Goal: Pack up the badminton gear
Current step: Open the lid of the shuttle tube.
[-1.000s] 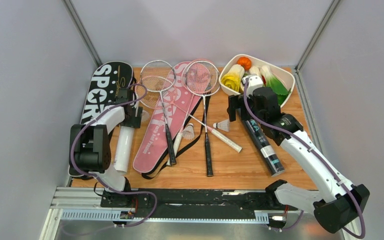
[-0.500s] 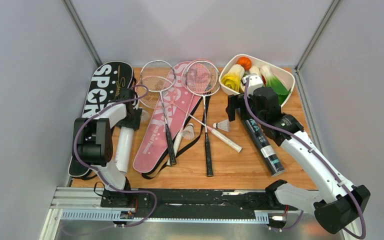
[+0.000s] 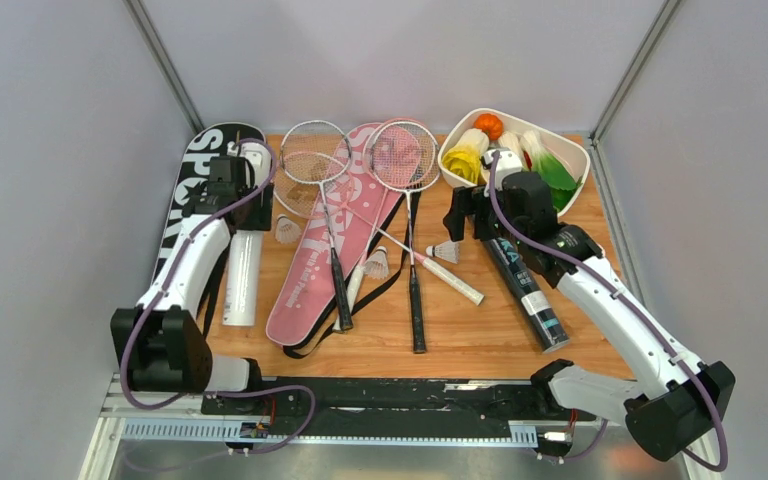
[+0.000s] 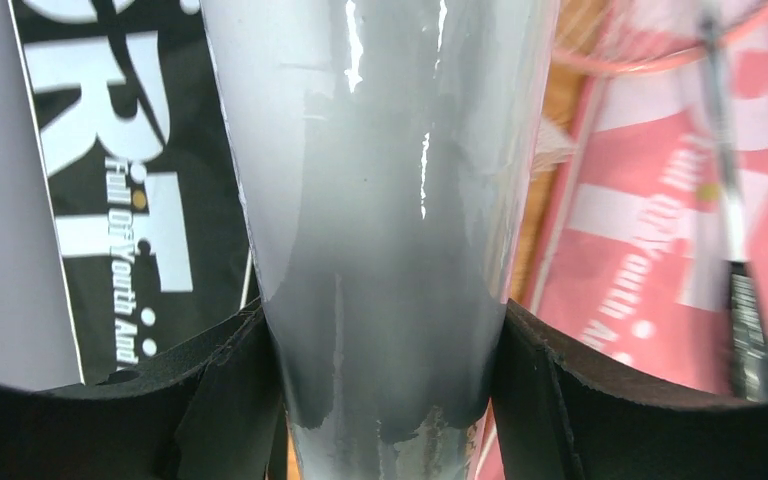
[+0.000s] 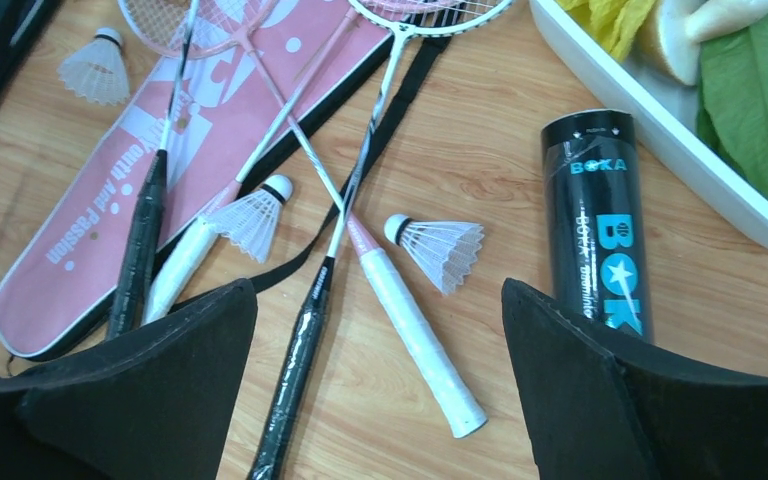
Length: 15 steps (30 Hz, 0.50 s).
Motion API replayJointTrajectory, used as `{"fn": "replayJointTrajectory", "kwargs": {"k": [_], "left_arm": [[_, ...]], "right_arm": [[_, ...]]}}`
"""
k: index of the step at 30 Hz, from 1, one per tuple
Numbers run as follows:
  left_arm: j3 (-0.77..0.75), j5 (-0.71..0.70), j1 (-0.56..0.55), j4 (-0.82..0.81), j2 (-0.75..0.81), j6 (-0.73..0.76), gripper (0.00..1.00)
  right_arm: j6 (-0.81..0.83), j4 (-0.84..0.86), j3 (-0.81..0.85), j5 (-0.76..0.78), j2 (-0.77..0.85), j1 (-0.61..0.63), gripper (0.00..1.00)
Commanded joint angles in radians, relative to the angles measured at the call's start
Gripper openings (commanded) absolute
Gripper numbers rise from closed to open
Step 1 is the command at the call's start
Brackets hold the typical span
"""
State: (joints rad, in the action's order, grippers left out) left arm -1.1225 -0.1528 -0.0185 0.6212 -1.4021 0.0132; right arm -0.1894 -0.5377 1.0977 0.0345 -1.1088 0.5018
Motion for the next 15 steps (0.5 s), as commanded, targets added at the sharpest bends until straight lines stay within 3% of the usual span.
{"fn": "replayJointTrajectory", "kwargs": {"k": [1, 6, 10, 15], "left_arm": [[-0.033, 0.199, -0.063, -0.01, 0.137, 0.034, 0.45], [0.019, 0.295, -0.296, -0.067, 0.253, 0.097, 0.45], [0.076, 0.355, -0.457, -0.117, 0.341, 0.103, 0.43], [0.16, 0.374, -0.597, -0.139, 0.442, 0.106, 0.42]], "right_arm": [[-0.09, 0.012, 0.057, -0.089, 0.006, 0.003, 0.94], [-0.131, 0.071, 0.034, -0.253, 0.07, 0.003, 0.93], [-0.129, 0.133, 0.014, -0.479, 0.135, 0.003, 0.88], [-0.207, 0.2, -0.032, -0.599, 0.221, 0.004, 0.8]]}}
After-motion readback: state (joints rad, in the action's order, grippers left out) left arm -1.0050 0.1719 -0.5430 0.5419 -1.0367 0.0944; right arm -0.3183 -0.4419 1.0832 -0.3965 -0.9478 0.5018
